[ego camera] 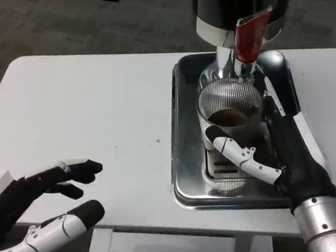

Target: Grasp the cup under the faucet to collect the drink, then remove the cup.

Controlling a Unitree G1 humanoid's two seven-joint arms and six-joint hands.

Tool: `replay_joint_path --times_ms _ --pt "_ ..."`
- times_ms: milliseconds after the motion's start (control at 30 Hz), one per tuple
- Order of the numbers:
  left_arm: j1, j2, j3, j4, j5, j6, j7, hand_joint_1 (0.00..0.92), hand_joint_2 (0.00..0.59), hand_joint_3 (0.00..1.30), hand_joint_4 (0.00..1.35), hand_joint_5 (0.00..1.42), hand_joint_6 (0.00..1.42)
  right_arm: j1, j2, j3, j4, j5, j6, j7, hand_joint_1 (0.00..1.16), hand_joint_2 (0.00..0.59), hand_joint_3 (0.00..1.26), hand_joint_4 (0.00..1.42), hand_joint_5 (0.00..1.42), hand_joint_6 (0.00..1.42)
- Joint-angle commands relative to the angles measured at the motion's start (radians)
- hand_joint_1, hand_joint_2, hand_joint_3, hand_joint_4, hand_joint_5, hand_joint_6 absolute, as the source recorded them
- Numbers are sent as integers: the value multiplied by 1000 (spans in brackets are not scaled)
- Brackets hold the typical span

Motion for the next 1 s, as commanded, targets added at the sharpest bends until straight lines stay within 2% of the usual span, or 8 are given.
replay_joint_path --times_ms 33,300,600,833,1000 --pt "23 6 11 10 -13 5 -16 20 98 296 277 339 212 5 17 27 33 -14 -25 -13 605 227 0 72 195 315" --pt "31 8 15 21 -13 4 -23 19 98 313 293 343 212 0 27 49 77 -31 -65 -49 614 230 24 150 267 406" --pt "31 9 19 34 -14 0 -28 3 96 335 314 348 213 -12 40 59 118 -60 -74 -70 624 221 66 177 312 469" --pt "24 8 23 39 -14 -3 -24 0 96 350 326 358 223 -12 45 68 122 -107 -75 -108 639 234 100 226 372 598" --pt "23 6 21 40 -13 -5 -22 0 94 352 331 359 225 -4 54 68 123 -133 -84 -144 646 238 159 291 455 751"
